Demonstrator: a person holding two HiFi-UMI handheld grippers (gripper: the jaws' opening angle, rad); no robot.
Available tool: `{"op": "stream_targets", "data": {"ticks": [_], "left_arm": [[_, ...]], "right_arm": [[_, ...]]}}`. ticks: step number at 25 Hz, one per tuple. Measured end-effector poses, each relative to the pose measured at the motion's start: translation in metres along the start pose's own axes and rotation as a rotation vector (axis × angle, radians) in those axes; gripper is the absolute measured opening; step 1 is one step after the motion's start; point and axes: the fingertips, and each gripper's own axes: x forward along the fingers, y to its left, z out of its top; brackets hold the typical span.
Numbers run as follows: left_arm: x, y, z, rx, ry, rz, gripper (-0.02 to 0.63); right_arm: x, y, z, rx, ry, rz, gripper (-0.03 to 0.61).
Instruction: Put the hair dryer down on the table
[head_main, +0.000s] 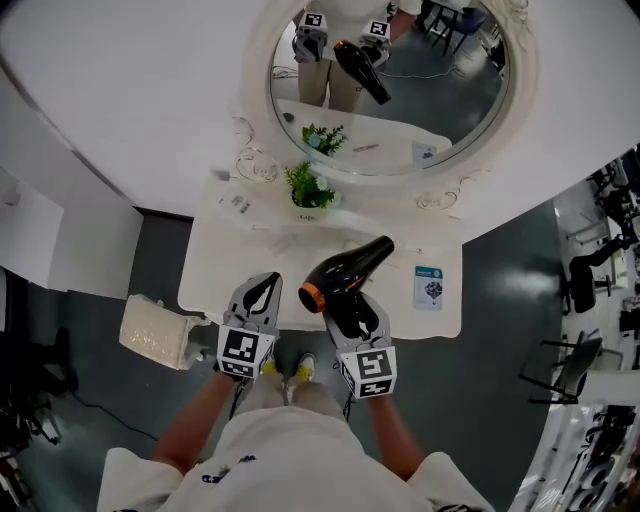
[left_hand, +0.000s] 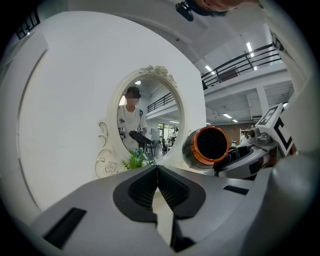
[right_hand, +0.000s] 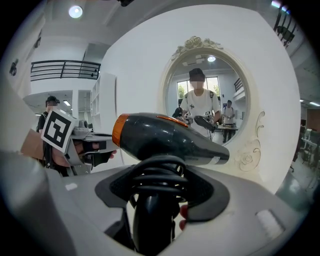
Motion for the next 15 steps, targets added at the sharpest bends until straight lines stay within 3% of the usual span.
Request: {"op": "stream_targets", "data": {"ticks": [15], "left_arm": [[0.028, -0.018, -0.024, 0.007, 0.044, -0.049, 0.008]], "right_arm": [[0.005, -0.030, -0.047, 0.087, 0.094, -0.097, 0.301]]}}
